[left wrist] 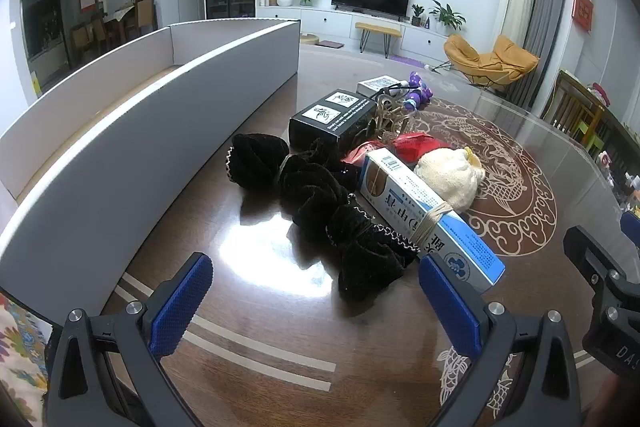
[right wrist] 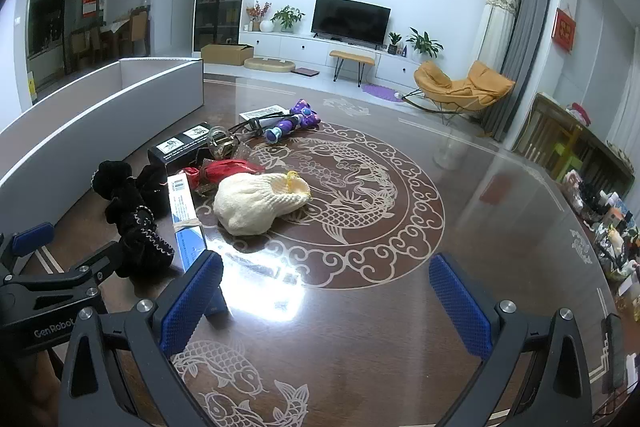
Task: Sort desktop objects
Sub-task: 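Grasp the blue-and-white box with the right tool while the left tool reaches the black pouch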
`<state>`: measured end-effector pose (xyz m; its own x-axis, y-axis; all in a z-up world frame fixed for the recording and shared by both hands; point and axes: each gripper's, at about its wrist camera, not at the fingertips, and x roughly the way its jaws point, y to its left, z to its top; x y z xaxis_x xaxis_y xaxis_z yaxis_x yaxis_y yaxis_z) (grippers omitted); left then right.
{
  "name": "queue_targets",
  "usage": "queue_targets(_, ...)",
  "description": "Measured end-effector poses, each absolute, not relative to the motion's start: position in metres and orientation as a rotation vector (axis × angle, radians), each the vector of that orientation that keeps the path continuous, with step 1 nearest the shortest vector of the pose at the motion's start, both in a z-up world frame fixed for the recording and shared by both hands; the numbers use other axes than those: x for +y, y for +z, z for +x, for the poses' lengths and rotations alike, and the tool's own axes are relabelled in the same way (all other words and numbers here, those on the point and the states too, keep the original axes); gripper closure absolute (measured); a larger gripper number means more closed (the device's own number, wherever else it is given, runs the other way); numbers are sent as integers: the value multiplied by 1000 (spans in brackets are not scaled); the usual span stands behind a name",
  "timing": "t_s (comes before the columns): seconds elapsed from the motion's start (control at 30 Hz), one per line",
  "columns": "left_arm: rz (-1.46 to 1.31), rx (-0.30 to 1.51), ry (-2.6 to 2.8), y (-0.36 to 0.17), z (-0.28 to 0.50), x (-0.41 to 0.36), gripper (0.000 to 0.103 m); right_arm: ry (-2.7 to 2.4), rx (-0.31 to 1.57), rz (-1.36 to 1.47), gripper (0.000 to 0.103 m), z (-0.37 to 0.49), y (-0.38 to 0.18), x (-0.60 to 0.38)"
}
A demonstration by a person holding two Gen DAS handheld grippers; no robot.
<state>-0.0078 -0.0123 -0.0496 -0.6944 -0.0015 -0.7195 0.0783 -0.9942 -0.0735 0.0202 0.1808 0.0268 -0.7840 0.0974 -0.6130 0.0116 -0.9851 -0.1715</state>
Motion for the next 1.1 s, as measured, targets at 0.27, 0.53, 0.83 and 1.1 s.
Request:
queue_targets(0.27,1250,196,-2777,-56,-12,-24,0,2980,-179,-1073,0,21,21,183)
queue_targets(0.53,1264,211,-2754,-58,-10,-30,0,3056,-107,-1242,0,13,-3,176)
queue_targets(0.83,1282,287,-2697,-61,-10,-44,0,3094,-177,-1465,0,-28,-33,156)
queue_targets(1.1,1282,370,-2670,-63,-6,-57,0,3068,-209,-1645,0,-75,-58,143)
